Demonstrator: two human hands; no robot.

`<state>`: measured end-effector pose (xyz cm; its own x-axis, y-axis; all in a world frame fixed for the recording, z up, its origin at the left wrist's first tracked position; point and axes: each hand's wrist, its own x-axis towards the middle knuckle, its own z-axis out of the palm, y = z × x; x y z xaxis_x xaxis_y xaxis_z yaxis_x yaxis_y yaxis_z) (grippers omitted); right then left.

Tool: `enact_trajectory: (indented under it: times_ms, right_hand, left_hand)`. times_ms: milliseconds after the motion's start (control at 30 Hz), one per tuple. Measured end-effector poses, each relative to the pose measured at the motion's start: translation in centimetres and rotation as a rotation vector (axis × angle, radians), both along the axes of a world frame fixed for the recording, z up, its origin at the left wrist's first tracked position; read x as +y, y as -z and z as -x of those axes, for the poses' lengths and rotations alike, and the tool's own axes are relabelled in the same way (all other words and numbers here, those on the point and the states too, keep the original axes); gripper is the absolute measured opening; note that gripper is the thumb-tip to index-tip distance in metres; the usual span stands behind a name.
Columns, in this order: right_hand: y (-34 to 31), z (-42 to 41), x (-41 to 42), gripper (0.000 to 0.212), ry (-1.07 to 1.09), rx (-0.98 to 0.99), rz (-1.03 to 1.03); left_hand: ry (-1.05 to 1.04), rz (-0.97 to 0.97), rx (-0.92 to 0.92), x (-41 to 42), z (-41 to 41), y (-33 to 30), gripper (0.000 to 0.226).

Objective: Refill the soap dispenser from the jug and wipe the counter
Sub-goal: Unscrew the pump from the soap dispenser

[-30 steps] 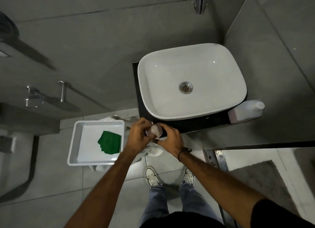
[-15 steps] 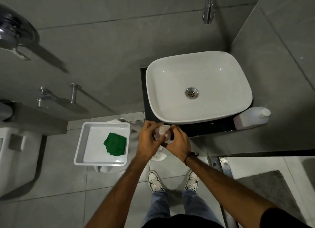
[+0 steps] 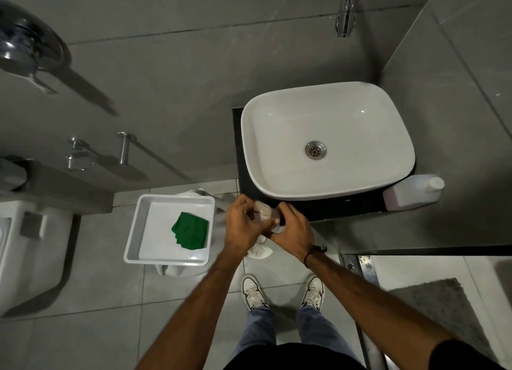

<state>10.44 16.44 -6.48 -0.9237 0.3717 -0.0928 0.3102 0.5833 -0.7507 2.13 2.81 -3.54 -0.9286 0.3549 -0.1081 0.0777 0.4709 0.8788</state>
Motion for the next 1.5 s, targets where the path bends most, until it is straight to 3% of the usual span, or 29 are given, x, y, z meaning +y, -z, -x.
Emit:
enact_trajectory:
  times_ms: [133,300,400,567,800,900,1033,1267,1500]
  right_hand:
    - [0.3,0.2,-0.7,0.046,0.025,0.011,0.008]
    - [0.3,0.4,-0.1,0.05,0.041,0.023,0.005]
    - [0.3,0.4,-0.1,0.048,0.013,0.023,0.006]
    - [0.4,0.6,-0.8,0.042,0.001,0.022,0.017]
    - [0.4,0.4,-0.3,0.048,0.02,0.018,0.01]
    - [0.3,0.3,-0.3,0.05,0.02,0.011,-0.002]
    - [0.1,0.9,-0.9,0.046,0.01,0.024,-0.012]
    - [0.2,0.8,-0.5,0.05,0.036,0.025,0.006]
    - [0.7,0.3,-0.8,0.054,0.029,-0.031,-0.011]
  left_hand:
    - [-0.082,0.071,0.049,1.0,-0.1,0.1,0.056]
    - [0.114,-0.056,0.001,-0.2,0.5,0.4,0.041]
    - [0.004,-0.031,-0.048,0.0,0.5,0.2,0.041]
    - [-0.161,0.051,0.057,0.8,-0.7,0.8,0.052]
    - [0.119,-0.023,0.058,-0.8,0.1,0.4,0.042]
    - [0.0,0.014,0.046,-0.3,-0.1,-0.3,0.035]
    - [-0.149,0.053,0.079,0.4,-1.0,-0.3,0.049]
    - [0.067,-0.026,0.063,-1.1,-0.8,-0.4,0.057]
    - [-0.173,-0.06,0.129,-0.3,-0.8,-1.9,0.041]
